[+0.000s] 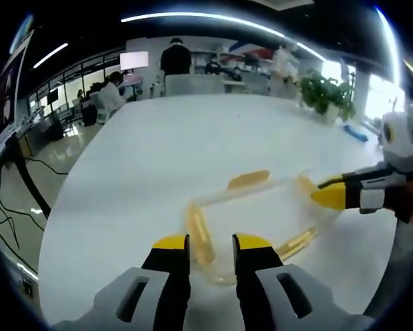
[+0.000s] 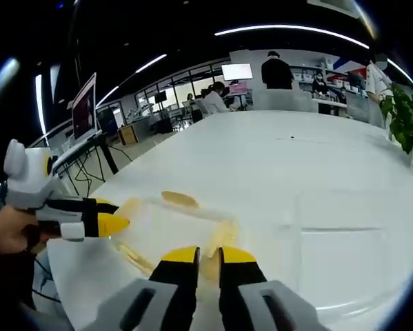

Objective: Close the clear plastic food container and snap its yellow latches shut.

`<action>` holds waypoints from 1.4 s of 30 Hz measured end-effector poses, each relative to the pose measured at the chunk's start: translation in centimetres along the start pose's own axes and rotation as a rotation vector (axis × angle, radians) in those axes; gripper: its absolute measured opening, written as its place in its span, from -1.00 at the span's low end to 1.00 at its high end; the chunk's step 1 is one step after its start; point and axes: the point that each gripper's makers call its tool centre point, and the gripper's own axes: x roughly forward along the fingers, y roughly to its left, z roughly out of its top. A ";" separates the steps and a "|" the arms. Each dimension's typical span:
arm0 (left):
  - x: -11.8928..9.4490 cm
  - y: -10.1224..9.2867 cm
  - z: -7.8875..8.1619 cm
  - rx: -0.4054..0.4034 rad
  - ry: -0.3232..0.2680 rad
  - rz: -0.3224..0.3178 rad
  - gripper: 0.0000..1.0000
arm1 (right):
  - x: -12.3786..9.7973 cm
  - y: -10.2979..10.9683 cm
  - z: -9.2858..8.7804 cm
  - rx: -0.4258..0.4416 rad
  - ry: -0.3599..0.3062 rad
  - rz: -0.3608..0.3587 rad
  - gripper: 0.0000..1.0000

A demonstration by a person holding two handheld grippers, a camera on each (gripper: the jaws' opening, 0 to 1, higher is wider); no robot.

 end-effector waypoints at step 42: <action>-2.2 0.6 1.5 -0.009 -0.048 0.042 -0.93 | -1.3 0.7 1.3 -0.071 -0.021 0.003 -0.92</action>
